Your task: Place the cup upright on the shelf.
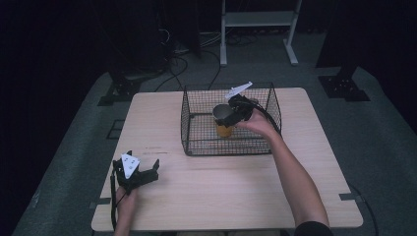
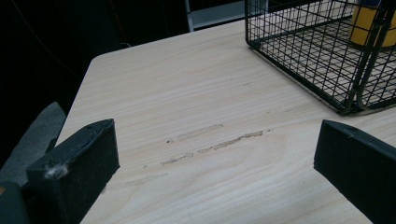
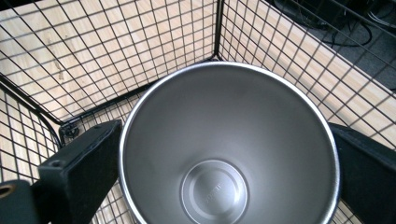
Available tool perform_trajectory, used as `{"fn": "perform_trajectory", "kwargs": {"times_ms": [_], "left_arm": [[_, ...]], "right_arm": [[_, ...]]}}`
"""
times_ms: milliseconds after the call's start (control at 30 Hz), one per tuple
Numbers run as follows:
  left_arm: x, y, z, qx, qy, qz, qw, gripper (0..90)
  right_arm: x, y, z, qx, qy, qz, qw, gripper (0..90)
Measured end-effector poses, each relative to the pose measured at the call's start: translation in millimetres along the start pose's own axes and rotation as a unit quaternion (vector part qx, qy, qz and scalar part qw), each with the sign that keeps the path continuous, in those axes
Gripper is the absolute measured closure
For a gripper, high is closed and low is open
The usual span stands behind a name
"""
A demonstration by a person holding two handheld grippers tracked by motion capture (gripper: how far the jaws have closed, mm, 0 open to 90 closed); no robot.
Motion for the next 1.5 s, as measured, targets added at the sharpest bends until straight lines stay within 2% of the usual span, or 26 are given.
{"fn": "perform_trajectory", "kwargs": {"times_ms": [167, 333, 533, 700, 933, 1267, 1500], "left_arm": [[0.0, -0.5, 0.4, 0.000, -0.001, -0.001, 1.0000, 0.0], [-0.1, 0.3, 0.3, 0.003, -0.002, 0.004, 1.0000, 0.0], [0.1, -0.1, 0.9, 0.002, -0.003, 0.003, 1.0000, 0.0], [0.0, 0.9, 0.0, 0.002, -0.001, 0.006, 1.0000, 0.0], [-0.1, 1.3, -0.1, 0.002, -0.001, 0.008, 1.0000, 0.0], [0.0, 1.4, 0.3, 0.004, -0.002, 0.008, 1.0000, 0.0], [0.0, 1.4, 0.3, 0.004, -0.002, 0.009, 1.0000, 0.0]], "right_arm": [[4.3, -4.5, -2.2, 0.004, 0.009, -0.002, 1.0000, 2.0], [8.5, -2.6, -11.9, -0.004, 0.025, -0.004, 0.9997, 2.0], [12.8, 2.8, -28.8, -0.003, 0.055, 0.018, 0.9983, 2.0], [11.8, -1.2, -41.7, -0.009, 0.054, 0.015, 0.9984, 2.0], [5.7, -7.1, -57.5, -0.012, 0.066, 0.013, 0.9977, 2.1], [-5.8, -10.5, -78.1, -0.009, 0.078, 0.022, 0.9966, 2.1], [-16.8, -11.6, -85.4, -0.008, 0.079, 0.029, 0.9965, 2.1]]}}
Point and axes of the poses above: each handheld gripper's, and its own axes: z roughly forward along the jaws, x roughly out of its top, y roughly to its right, the point moved 6 cm from there along z, roughly forward along the jaws, and after that the axes turned 4 degrees about -y, right-handed, at the moved point
